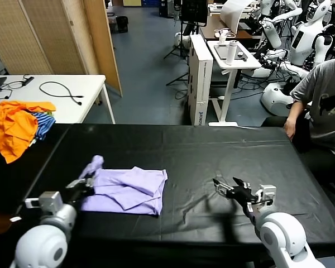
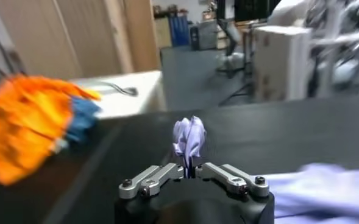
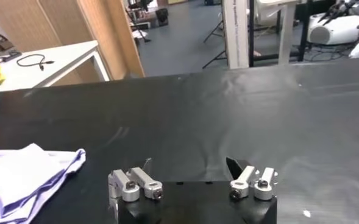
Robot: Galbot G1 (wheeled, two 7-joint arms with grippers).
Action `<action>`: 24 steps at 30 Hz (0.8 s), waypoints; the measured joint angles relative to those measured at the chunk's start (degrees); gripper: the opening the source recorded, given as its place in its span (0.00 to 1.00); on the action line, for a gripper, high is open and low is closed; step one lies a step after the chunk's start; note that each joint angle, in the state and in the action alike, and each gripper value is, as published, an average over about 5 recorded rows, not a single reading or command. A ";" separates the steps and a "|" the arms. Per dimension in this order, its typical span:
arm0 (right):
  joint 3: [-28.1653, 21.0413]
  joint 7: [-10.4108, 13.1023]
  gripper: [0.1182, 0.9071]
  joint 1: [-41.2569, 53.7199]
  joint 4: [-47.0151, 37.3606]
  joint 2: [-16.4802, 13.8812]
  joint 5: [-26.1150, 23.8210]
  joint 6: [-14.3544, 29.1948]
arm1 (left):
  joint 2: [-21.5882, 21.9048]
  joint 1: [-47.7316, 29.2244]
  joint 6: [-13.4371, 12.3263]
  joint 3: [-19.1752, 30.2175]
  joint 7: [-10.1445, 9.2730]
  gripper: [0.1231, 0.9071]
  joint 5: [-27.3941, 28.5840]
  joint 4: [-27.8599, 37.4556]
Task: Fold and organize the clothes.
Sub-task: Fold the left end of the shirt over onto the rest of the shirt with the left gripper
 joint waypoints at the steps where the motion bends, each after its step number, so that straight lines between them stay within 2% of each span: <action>1: 0.16 -0.01 1.00 -0.27 0.10 0.10 -0.15 0.02 | -0.53 -0.38 0.16 0.95 -0.10 0.10 -0.71 -0.19; 11: 0.45 -0.09 1.00 -1.84 0.61 0.40 -0.75 0.05 | -5.50 -3.32 0.15 8.11 -0.24 0.10 -1.93 0.94; 24: -0.35 -0.08 1.00 -1.87 0.44 0.70 -1.10 -0.05 | -9.33 -4.21 -0.97 11.64 0.30 0.10 0.52 3.77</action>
